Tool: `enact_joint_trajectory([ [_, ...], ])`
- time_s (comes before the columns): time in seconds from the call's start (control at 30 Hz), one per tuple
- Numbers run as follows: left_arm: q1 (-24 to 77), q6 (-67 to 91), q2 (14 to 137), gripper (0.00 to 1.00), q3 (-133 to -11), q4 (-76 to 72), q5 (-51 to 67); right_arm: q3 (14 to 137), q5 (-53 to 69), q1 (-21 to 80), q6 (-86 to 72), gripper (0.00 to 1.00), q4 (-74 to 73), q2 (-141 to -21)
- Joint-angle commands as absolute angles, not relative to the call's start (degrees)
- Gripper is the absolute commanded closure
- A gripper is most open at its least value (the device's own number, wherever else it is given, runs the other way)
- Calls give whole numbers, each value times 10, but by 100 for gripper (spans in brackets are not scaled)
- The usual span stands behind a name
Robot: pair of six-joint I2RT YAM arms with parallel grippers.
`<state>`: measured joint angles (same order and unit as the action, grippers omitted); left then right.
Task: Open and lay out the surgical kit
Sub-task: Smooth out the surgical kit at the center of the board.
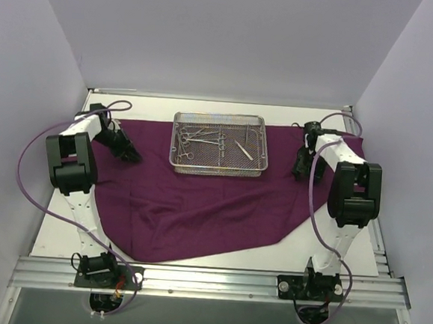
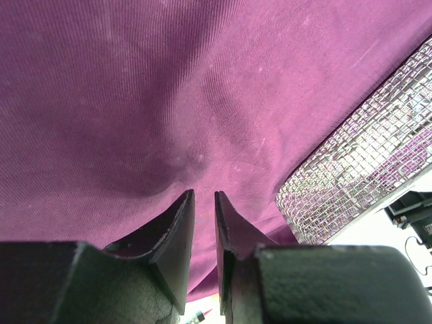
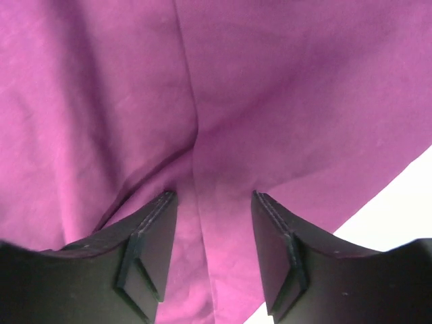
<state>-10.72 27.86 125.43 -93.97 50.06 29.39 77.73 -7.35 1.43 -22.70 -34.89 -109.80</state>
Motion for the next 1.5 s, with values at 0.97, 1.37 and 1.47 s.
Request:
enact_joint_trajectory([
  [0.97, -120, 281, 1259, 73, -913, 478, 328, 452, -6, -181, -488, 100, -536, -718],
  [1.37, -122, 278, 1227, 73, -909, 487, 322, 598, -49, -265, -383, 37, -558, -735],
  [1.47, -124, 277, 1218, 73, -912, 490, 319, 655, -38, -259, -312, 22, -513, -796],
])
